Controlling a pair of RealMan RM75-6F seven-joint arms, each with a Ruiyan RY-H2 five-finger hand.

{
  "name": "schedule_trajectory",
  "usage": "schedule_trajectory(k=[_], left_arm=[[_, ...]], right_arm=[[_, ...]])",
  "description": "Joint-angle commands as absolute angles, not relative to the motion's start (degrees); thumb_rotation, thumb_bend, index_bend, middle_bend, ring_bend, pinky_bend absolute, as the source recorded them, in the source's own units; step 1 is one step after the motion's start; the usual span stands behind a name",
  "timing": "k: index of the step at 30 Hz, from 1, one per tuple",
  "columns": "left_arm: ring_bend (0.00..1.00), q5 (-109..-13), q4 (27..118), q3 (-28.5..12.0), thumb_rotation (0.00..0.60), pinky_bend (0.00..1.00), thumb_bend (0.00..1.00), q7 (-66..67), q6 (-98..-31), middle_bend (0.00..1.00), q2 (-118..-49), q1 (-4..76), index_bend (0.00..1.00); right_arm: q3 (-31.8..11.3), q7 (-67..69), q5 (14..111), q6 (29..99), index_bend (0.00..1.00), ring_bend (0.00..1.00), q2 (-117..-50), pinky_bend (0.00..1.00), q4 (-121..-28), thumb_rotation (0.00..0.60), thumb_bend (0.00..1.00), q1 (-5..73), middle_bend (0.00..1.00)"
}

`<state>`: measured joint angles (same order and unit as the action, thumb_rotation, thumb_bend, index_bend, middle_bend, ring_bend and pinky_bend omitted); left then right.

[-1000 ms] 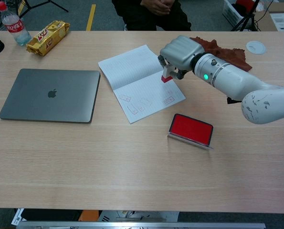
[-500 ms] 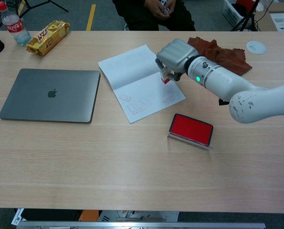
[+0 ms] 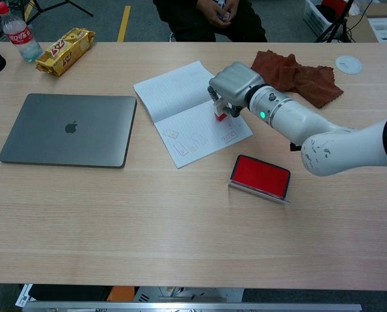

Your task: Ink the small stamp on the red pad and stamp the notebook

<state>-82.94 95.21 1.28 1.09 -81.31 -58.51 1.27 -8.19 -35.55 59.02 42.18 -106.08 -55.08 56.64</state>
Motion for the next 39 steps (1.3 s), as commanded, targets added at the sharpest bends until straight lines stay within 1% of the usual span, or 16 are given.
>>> schedule_trajectory(k=[1,17,39], left_arm=[[0.27,-82.96,95.2,1.31,0.6,0.26,0.27,1.15,-81.23,0.23,-58.54,1.31,0.18],[0.27,-82.69,95.59,1.38,0.6,0.26,0.27,1.78,-80.81,0.23,-58.39,1.42,0.18],[0.27,-82.05,95.32,1.42,0.6,0.26,0.27,2.07,-80.11,0.23,-58.61,1.57,0.18]], right_arm=[[-8.07,-34.43,59.63,42.32,1.0,0.56,-106.37,0.44,-54.87,0.6,0.49,56.13,0.81],[-8.0,-27.83,63.65,42.95,1.0,0.56,-108.73,0.44,-50.74,0.6,0.49,54.3,0.81],[-8.33,-23.97,67.15,41.65,1.0,0.56,-111.12,0.44,-45.79,0.6,0.5,53.58,0.81]])
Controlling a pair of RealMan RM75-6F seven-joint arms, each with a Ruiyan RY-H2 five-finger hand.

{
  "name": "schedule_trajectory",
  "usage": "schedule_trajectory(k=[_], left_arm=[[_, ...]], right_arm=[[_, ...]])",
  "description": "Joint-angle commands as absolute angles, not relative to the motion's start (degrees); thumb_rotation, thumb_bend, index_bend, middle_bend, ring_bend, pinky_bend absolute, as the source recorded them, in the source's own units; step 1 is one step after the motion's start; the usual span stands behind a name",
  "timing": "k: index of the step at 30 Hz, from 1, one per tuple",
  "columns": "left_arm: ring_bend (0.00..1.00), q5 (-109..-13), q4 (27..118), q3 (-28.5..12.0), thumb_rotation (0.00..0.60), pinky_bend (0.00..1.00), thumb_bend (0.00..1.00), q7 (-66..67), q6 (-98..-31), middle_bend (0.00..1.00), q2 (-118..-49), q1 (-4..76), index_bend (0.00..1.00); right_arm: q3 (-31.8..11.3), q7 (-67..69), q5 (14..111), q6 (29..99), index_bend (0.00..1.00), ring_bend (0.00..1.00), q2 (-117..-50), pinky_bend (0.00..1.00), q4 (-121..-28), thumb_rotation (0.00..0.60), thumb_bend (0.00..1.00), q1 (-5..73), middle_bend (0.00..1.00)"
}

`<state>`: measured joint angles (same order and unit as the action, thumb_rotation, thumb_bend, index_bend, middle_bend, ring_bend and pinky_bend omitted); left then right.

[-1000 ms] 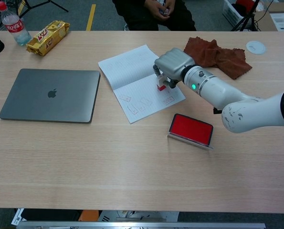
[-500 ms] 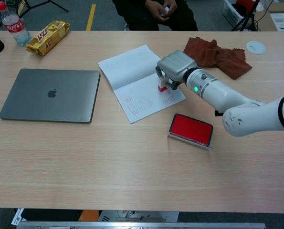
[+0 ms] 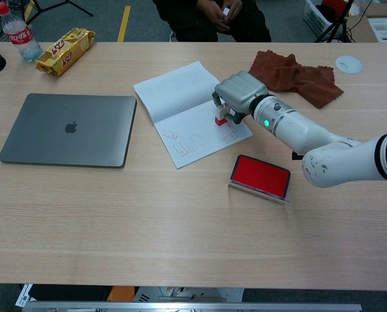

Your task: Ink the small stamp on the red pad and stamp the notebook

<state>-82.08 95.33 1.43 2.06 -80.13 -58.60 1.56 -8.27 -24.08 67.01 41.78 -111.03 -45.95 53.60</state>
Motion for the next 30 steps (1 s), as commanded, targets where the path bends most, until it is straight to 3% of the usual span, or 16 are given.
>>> schedule_trajectory(k=[1,30], left_arm=[[0.27,-82.04,95.32,1.43,0.6,0.26,0.27,2.08,-80.07,0.23,-58.61,1.58,0.17],[0.27,-81.76,94.79,1.51,0.6,0.26,0.27,1.76,-79.85,0.23,-58.76,1.5,0.16]], right_arm=[[-8.37,-23.96,67.24,41.63,1.0,0.56,-111.16,0.44,-45.68,0.6,0.5,53.58,0.81],[-9.53,-26.56,67.36,40.43,1.0,0.57,-111.92,0.44,-45.16,0.6,0.51,53.54,0.81]])
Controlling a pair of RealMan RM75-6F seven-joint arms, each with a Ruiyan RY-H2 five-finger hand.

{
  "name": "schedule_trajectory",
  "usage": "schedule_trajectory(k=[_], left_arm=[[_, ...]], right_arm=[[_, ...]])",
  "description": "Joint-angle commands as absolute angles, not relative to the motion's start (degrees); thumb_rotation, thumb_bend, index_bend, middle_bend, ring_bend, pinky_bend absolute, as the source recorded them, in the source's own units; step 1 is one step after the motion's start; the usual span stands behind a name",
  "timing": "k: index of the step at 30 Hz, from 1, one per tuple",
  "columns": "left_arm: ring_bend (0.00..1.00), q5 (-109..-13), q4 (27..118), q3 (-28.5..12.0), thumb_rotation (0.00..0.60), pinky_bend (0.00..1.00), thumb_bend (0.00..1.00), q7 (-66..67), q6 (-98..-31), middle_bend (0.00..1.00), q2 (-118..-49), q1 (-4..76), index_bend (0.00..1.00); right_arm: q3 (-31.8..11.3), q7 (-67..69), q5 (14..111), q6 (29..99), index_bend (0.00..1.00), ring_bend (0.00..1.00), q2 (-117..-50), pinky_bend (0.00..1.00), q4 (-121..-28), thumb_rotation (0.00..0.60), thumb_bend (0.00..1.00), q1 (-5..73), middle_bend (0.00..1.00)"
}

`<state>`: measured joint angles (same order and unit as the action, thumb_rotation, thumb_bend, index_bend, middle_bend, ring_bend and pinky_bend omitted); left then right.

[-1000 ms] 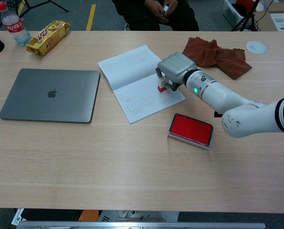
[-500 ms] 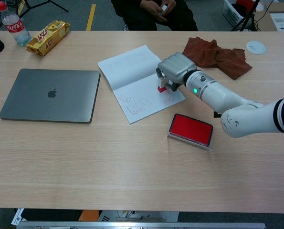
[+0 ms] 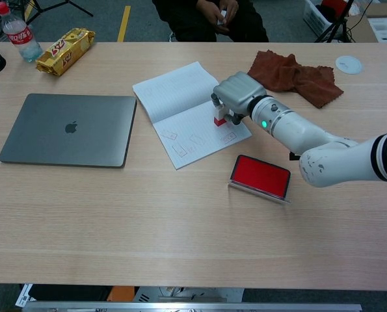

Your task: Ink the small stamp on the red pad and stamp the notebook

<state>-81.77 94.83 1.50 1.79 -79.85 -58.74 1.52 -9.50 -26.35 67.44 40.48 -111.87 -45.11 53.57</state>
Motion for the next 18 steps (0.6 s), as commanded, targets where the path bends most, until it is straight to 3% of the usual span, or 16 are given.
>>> schedule_trajectory(k=[1,10,18], left_arm=[[0.27,-81.77,94.75,1.52,0.6,0.26,0.27,1.73,-79.85,0.23,-58.77,1.5,0.16],[0.27,-81.85,94.66,1.54,0.6,0.26,0.27,1.42,-79.89,0.23,-58.7,1.45,0.15],[0.27,-82.9,95.44,1.52,0.6,0.26,0.27,1.02,-80.72,0.23,-58.15,1.4,0.15]], right_arm=[[-9.53,-26.7,67.31,40.39,1.0,0.57,-111.95,0.44,-45.15,0.6,0.5,53.53,0.81],[-9.72,-26.81,67.92,41.12,1.0,0.57,-110.91,0.44,-47.03,0.6,0.5,53.4,0.81],[-11.11,-26.74,68.58,44.79,1.0,0.57,-103.58,0.44,-57.4,0.6,0.51,52.25,0.81]])
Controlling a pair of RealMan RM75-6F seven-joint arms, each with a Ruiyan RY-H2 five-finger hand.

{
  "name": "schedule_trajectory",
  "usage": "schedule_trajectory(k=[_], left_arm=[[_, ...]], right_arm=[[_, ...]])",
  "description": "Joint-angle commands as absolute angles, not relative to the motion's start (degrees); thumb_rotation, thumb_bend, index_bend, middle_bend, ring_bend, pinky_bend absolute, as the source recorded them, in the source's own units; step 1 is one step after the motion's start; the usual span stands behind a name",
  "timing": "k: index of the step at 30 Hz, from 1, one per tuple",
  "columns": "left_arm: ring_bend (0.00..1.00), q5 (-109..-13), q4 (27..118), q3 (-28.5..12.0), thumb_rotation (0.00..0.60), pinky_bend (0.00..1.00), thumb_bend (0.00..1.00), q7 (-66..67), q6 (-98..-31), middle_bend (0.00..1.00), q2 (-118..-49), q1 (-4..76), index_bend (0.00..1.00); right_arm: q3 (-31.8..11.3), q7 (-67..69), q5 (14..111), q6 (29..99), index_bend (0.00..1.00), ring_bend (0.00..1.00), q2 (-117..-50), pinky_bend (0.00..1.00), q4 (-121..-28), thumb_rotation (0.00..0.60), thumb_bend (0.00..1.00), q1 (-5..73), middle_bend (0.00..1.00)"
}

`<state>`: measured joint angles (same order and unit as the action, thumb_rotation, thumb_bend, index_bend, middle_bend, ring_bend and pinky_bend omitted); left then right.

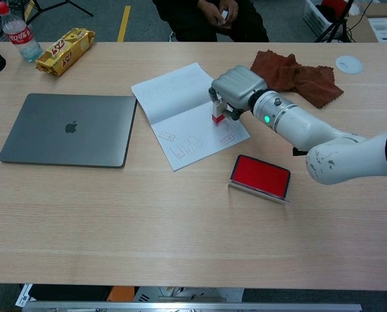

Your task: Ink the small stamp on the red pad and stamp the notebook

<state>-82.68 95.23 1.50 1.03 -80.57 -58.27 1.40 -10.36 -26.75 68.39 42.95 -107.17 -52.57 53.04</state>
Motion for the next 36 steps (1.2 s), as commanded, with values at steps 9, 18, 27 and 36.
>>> schedule_trajectory(k=[9,18,27,36], left_arm=[[0.27,-84.16,96.69,1.76,0.6,0.26,0.27,1.22,-81.78,0.23,-57.6,1.15,0.15],[0.27,-84.67,97.32,1.98,0.6,0.26,0.27,1.29,-81.97,0.23,-57.33,1.06,0.15],[0.27,-85.19,97.94,2.21,0.6,0.26,0.27,1.98,-81.79,0.23,-57.34,1.24,0.15],[0.27,-85.11,97.98,2.42,0.6,0.26,0.27,2.22,-81.58,0.23,-57.37,1.19,0.15]], right_arm=[[-9.96,-27.99,67.95,47.56,1.0,0.57,-93.75,0.44,-69.71,0.6,0.5,48.92,0.81],[-6.08,-26.48,68.21,48.84,1.0,0.56,-88.6,0.44,-73.88,0.6,0.51,44.87,0.77],[-3.67,-23.95,68.49,48.28,0.97,0.52,-90.72,0.44,-69.9,0.6,0.5,42.7,0.73],[-2.87,-23.91,68.57,47.18,0.89,0.48,-94.21,0.44,-65.6,0.6,0.46,42.21,0.68]])
